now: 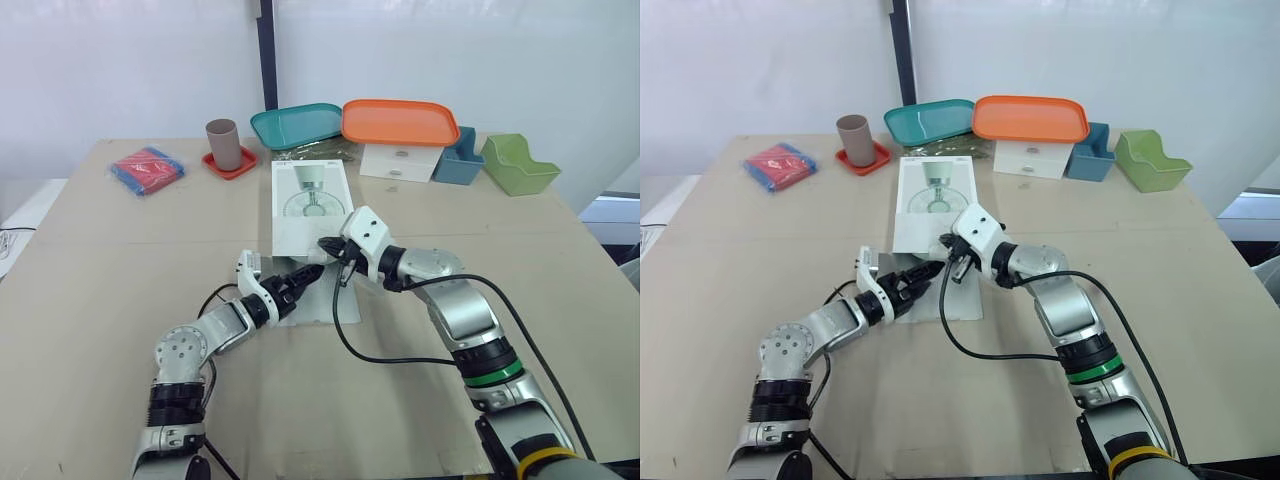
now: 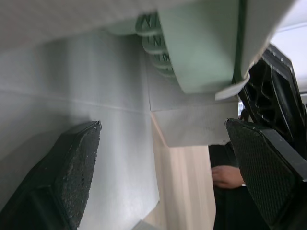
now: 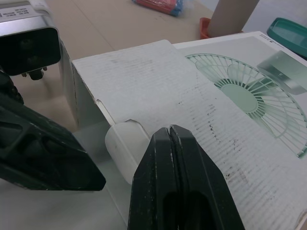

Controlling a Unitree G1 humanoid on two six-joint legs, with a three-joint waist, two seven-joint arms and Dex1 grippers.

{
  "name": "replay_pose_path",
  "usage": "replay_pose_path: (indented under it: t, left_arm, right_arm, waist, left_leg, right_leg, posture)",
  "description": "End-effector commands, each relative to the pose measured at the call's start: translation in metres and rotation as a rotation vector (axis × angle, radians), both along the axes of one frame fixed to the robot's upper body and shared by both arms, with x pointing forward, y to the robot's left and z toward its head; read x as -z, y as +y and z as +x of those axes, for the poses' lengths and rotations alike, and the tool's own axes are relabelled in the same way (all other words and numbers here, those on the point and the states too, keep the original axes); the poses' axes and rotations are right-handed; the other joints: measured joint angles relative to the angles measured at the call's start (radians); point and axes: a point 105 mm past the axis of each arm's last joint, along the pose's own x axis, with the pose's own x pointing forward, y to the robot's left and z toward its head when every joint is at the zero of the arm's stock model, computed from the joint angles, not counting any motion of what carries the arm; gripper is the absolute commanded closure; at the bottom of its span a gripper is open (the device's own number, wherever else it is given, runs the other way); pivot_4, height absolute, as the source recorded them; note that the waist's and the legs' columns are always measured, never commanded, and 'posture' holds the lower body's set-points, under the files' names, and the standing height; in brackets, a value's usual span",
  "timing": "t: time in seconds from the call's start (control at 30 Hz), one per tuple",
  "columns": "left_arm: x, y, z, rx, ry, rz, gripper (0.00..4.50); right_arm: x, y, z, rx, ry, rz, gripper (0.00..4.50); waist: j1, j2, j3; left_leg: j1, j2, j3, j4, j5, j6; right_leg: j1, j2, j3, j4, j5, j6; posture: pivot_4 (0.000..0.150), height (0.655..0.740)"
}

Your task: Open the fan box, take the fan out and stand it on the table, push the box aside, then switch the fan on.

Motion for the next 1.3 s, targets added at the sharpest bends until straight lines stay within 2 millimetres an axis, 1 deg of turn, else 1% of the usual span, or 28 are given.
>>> replay_pose_path:
  t: [0.03, 0.1, 0.27, 0.43, 0.57, 0.63, 0.73, 0.87, 0.97, 1.1, 1.3]
  left_arm:
    - [0.012, 0.011, 0.006, -0.068, 0.027, 0.058, 0.08]
    - [0.013, 0.012, 0.007, -0.069, 0.013, 0.089, 0.08]
    - [0.011, 0.01, 0.008, -0.066, -0.004, 0.097, 0.08]
    - [0.018, 0.012, 0.007, -0.059, -0.016, 0.178, 0.08]
    - [0.02, 0.014, 0.007, -0.068, -0.016, 0.194, 0.08]
    - [0.019, 0.015, 0.007, -0.074, -0.012, 0.185, 0.08]
    - [0.02, 0.013, 0.007, -0.088, 0.03, 0.124, 0.08]
    - [0.024, 0.002, -0.004, -0.012, 0.068, 0.078, 0.08]
    - [0.028, 0.006, -0.001, -0.043, 0.082, 0.118, 0.08]
    - [0.031, 0.012, 0.002, -0.06, 0.06, 0.223, 0.08]
    - [0.031, 0.015, 0.004, -0.083, 0.028, 0.29, 0.08]
  right_arm:
    - [-0.001, 0.0, -0.001, 0.012, -0.007, 0.004, 4.5]
    - [-0.001, 0.0, 0.0, 0.014, -0.007, 0.004, 4.5]
    - [0.0, 0.001, -0.001, 0.011, -0.006, 0.006, 4.5]
    - [0.0, 0.001, -0.002, 0.008, -0.004, 0.006, 4.5]
    - [0.001, 0.002, -0.002, 0.006, -0.002, 0.005, 4.5]
    - [0.001, 0.002, -0.002, 0.004, -0.002, 0.005, 4.5]
    - [0.001, 0.003, -0.002, 0.002, -0.001, 0.005, 4.5]
    - [0.001, 0.004, -0.002, -0.002, -0.001, 0.004, 4.5]
    - [0.001, 0.004, -0.003, -0.003, 0.001, 0.003, 4.5]
    - [0.002, 0.003, -0.003, -0.002, 0.002, 0.002, 4.5]
    - [0.002, 0.003, -0.003, 0.001, 0.003, 0.002, 4.5]
  waist:
    - [0.0, 0.0, 0.0]
    - [0.0, 0.0, 0.0]
    - [0.0, 0.0, 0.0]
    - [0.0, 0.0, 0.0]
    - [0.0, 0.0, 0.0]
    - [0.0, 0.0, 0.0]
    - [0.0, 0.0, 0.0]
    - [-0.001, 0.0, -0.001]
    - [0.0, 0.0, -0.001]
    - [-0.001, 0.0, -0.001]
    - [-0.001, 0.0, -0.002]
  left_leg:
    - [0.0, 0.0, 0.0, 0.0, 0.0, 0.0]
    - [0.0, 0.0, 0.0, 0.0, 0.0, 0.0]
    - [0.001, 0.0, 0.0, 0.0, 0.0, 0.0]
    - [0.001, 0.0, 0.0, 0.0, 0.0, 0.0]
    - [0.001, 0.0, 0.0, 0.0, 0.0, 0.0]
    - [0.001, 0.0, 0.0, 0.0, 0.0, 0.0]
    - [0.001, 0.0, 0.0, 0.0, 0.0, 0.0]
    - [0.001, 0.0, 0.0, 0.0, 0.0, 0.0]
    - [0.001, 0.0, 0.0, 0.0, 0.0, 0.0]
    - [0.001, 0.0, 0.0, 0.0, 0.0, 0.0]
    - [0.001, 0.0, 0.0, 0.0, 0.0, 0.0]
  right_leg:
    - [0.0, 0.0, 0.0, 0.0, 0.0, 0.0]
    - [0.0, 0.0, 0.0, 0.0, 0.0, 0.0]
    - [0.001, 0.0, 0.0, 0.0, 0.0, 0.0]
    - [0.001, 0.0, 0.0, 0.0, 0.0, 0.0]
    - [0.001, 0.0, 0.0, 0.0, 0.0, 0.0]
    - [0.001, 0.0, 0.0, 0.0, 0.0, 0.0]
    - [0.001, 0.0, 0.0, 0.0, 0.0, 0.0]
    - [0.001, 0.0, 0.0, 0.0, 0.0, 0.0]
    - [0.001, 0.0, 0.0, 0.0, 0.0, 0.001]
    - [0.001, 0.0, 0.0, 0.0, 0.0, 0.001]
    - [0.002, 0.0, 0.0, 0.0, 0.0, 0.001]
  posture:
    - [0.15, 0.74]
    - [0.15, 0.74]
    - [0.15, 0.74]
    - [0.15, 0.74]
    - [0.15, 0.74]
    - [0.15, 0.74]
    - [0.15, 0.74]
    - [0.15, 0.74]
    - [0.15, 0.74]
    - [0.15, 0.74]
    - [0.15, 0.74]
